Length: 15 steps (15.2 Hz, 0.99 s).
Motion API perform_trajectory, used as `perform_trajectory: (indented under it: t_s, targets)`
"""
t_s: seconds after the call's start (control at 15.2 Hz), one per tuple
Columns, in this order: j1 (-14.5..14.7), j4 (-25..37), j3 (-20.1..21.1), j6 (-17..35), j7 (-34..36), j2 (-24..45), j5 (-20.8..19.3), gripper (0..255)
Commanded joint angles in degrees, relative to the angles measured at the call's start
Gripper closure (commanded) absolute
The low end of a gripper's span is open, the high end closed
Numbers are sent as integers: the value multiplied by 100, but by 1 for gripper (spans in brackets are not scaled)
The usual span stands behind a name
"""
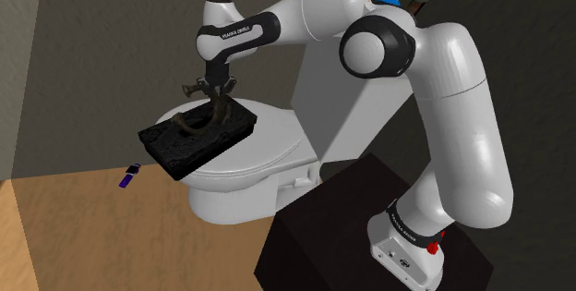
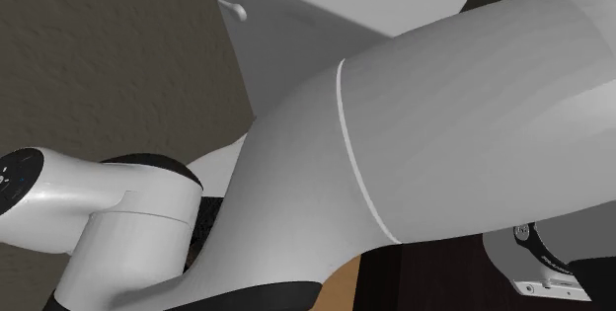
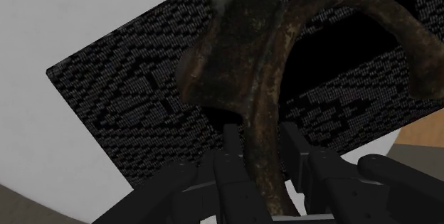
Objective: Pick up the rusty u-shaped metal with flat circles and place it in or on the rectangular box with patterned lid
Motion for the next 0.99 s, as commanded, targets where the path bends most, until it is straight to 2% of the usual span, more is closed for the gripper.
perform_trajectory:
  t_s: [0.0,0.53,0.92]
  targets:
    - [2,19,8,82,-1,109,6,255]
    - [-7,62,23,441,-12,512,24,255]
    - [-6,62,23,441,-12,512,25,255]
